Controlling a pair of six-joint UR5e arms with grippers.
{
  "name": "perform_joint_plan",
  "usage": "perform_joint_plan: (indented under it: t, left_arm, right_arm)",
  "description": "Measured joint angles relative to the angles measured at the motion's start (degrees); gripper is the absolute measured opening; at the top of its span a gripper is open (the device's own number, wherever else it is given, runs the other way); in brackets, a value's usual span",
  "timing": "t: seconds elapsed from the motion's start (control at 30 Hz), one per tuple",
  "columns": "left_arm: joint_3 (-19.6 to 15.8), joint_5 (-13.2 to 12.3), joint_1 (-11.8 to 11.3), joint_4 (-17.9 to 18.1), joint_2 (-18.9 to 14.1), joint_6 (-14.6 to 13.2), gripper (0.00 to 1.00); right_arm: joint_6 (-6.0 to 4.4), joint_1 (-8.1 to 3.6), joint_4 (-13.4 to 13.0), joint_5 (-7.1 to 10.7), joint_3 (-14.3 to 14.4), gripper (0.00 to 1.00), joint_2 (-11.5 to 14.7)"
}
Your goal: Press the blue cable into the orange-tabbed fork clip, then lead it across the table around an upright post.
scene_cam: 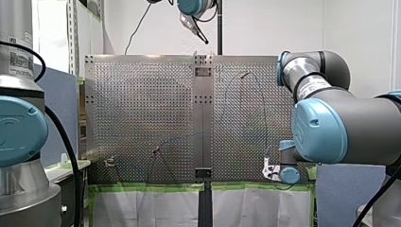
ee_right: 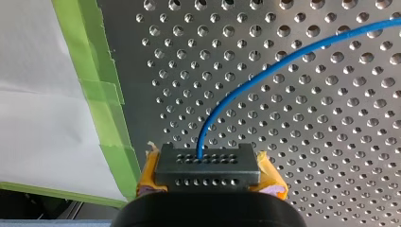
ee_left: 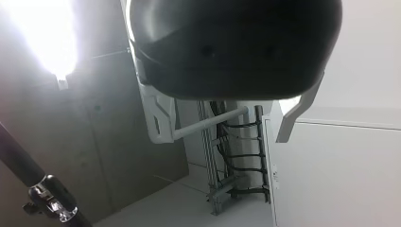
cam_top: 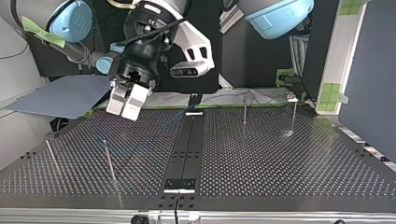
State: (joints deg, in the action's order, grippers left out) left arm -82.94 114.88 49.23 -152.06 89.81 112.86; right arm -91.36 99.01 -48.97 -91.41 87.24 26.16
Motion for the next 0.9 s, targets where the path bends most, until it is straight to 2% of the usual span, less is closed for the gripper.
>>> perform_joint_plan:
  t: [0.13, 0.37, 0.9]
  left_arm:
    - [-2.7, 0.0, 0.0, 2.0, 0.0, 1.6, 1.00]
    - [-6.7, 1.1, -0.1, 2.2, 0.1, 4.8, 1.00]
    - [-15.9, 1.6, -0.5, 2.0, 0.1, 5.7, 1.00]
  right_arm:
    - [0.13, 0.00, 0.0, 0.00, 0.0, 0.00, 0.0]
    - [0.28, 0.00, 0.0, 0.00, 0.0, 0.00, 0.0]
    - [0.29, 0.00, 0.0, 0.00, 0.0, 0.00, 0.1]
